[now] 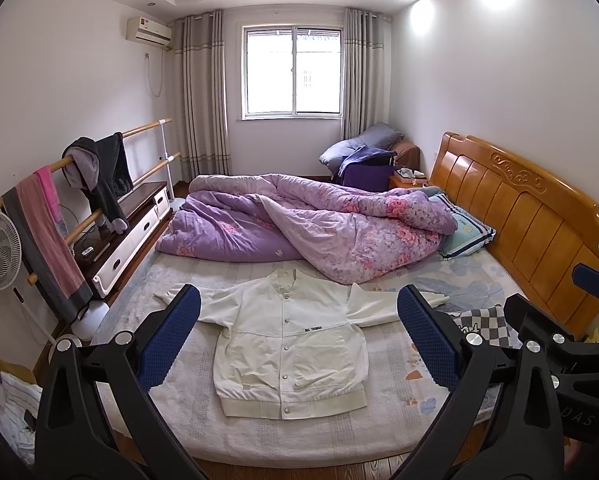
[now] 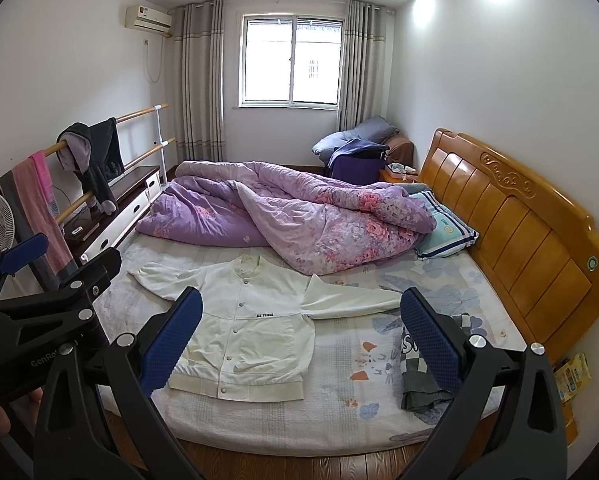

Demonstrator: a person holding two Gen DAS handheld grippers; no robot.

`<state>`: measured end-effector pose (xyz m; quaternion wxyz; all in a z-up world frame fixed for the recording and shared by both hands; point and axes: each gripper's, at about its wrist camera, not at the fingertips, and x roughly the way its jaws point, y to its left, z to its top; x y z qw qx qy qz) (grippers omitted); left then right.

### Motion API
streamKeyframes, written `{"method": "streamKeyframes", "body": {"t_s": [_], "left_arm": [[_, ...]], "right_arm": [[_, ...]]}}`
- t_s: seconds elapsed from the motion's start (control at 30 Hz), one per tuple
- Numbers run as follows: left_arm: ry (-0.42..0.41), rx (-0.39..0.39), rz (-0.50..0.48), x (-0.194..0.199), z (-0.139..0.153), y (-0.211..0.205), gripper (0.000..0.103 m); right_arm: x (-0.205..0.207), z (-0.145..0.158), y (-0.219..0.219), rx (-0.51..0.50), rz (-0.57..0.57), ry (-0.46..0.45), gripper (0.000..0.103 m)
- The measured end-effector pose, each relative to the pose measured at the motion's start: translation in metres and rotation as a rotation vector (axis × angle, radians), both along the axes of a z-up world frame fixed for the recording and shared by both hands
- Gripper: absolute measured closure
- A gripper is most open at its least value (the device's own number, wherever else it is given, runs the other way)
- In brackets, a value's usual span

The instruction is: Fold large clothes

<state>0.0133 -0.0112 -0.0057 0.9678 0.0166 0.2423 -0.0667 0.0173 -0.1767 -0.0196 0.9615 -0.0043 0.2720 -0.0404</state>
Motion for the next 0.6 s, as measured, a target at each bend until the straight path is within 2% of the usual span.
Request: {"method": "streamKeyframes", "body": {"t_s": [0.3, 0.6], "left_arm": [[0.015, 0.000, 0.004, 0.013, -0.007, -0.011, 0.005], [0.065, 0.000, -0.002, 0.055, -0.030, -0.025, 0.005]], "right_arm": [[0.018, -0.008, -0.013, 0.010, 0.014, 0.020, 0.007], [0.045, -0.026, -0.023, 0.027, 0.011, 0.064, 0.007]]}}
